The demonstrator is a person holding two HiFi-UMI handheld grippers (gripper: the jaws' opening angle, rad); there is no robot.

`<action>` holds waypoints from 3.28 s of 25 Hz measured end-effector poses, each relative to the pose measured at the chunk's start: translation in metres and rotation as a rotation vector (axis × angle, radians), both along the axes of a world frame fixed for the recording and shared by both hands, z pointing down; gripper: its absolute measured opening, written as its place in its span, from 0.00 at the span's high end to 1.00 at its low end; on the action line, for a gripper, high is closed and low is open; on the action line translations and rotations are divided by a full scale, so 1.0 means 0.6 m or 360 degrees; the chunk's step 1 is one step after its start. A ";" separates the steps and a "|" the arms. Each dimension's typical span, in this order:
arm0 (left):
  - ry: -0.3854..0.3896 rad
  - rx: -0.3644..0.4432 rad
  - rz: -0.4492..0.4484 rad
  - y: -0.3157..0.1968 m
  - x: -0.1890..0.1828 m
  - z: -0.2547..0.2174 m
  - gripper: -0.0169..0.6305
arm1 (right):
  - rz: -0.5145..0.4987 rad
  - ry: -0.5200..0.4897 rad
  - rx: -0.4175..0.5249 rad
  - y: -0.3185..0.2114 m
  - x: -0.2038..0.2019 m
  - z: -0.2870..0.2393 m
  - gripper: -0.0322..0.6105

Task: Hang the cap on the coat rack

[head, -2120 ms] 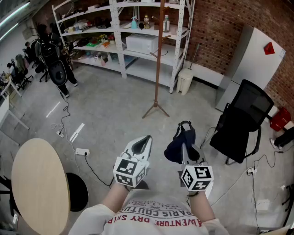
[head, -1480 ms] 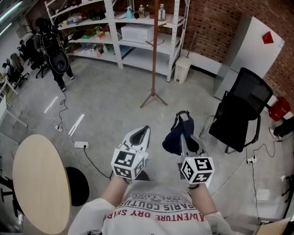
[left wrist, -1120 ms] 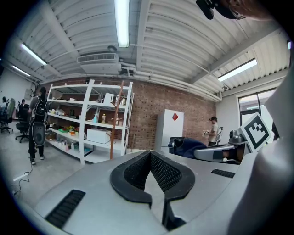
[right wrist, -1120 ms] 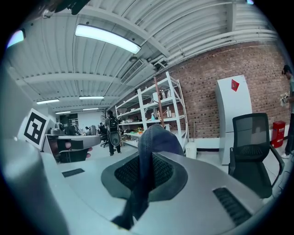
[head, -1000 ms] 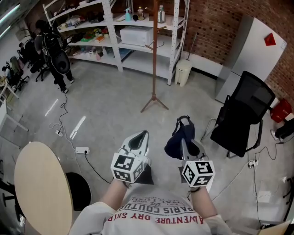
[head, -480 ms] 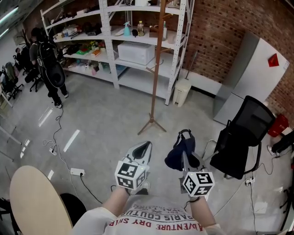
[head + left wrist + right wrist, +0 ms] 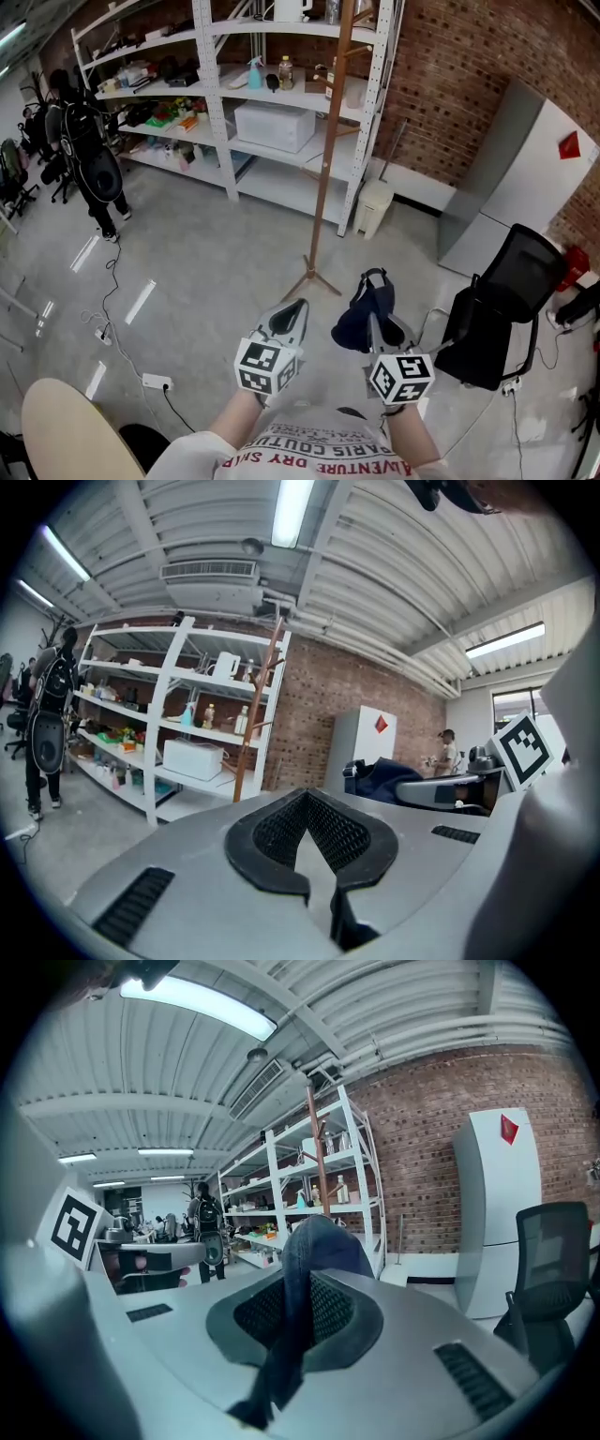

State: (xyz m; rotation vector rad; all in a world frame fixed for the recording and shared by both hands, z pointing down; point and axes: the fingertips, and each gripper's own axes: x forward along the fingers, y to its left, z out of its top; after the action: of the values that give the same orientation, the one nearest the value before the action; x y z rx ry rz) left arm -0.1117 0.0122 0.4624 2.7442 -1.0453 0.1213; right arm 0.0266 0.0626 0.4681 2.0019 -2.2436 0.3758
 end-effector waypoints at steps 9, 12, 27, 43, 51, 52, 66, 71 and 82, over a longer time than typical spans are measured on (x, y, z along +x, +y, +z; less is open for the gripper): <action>-0.0041 -0.0071 -0.0105 -0.139 0.046 0.045 0.96 | -0.0116 -0.0013 -0.0043 -0.160 0.042 0.038 0.91; -0.0060 -0.0034 -0.0182 -0.191 0.077 0.040 0.96 | -0.0175 -0.0016 -0.0017 -0.217 0.080 0.038 0.91; -0.0079 0.0116 -0.0422 -0.392 0.306 -0.036 0.96 | -0.0476 0.0034 0.0069 -0.458 0.305 -0.027 0.91; -0.0082 0.0243 -0.0478 -0.532 0.287 -0.091 0.96 | -0.0623 0.0118 0.0365 -0.610 0.279 -0.171 0.91; -0.0061 0.0344 -0.0450 -0.588 0.255 -0.130 0.96 | -0.0591 0.0192 0.0643 -0.682 0.250 -0.307 0.91; -0.0064 0.0335 -0.0447 -0.591 0.250 -0.128 0.96 | -0.0589 0.0207 0.0681 -0.687 0.246 -0.325 0.91; -0.0081 0.0293 -0.0377 -0.612 0.239 -0.091 0.96 | -0.0608 0.0389 0.1143 -0.677 0.209 -0.500 0.91; -0.0078 0.0282 -0.0362 -0.608 0.240 -0.087 0.96 | -0.0609 0.0481 0.1268 -0.655 0.193 -0.543 0.91; -0.0028 0.0224 -0.0421 -0.618 0.216 -0.076 0.96 | -0.0664 0.0445 0.1256 -0.689 0.166 -0.575 0.91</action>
State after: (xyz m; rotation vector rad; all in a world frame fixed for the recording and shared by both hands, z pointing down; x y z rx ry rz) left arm 0.0180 -0.3587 0.4167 2.6967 -1.4609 0.0324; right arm 0.1260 -0.3506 0.1229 1.5793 -2.7502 -0.8943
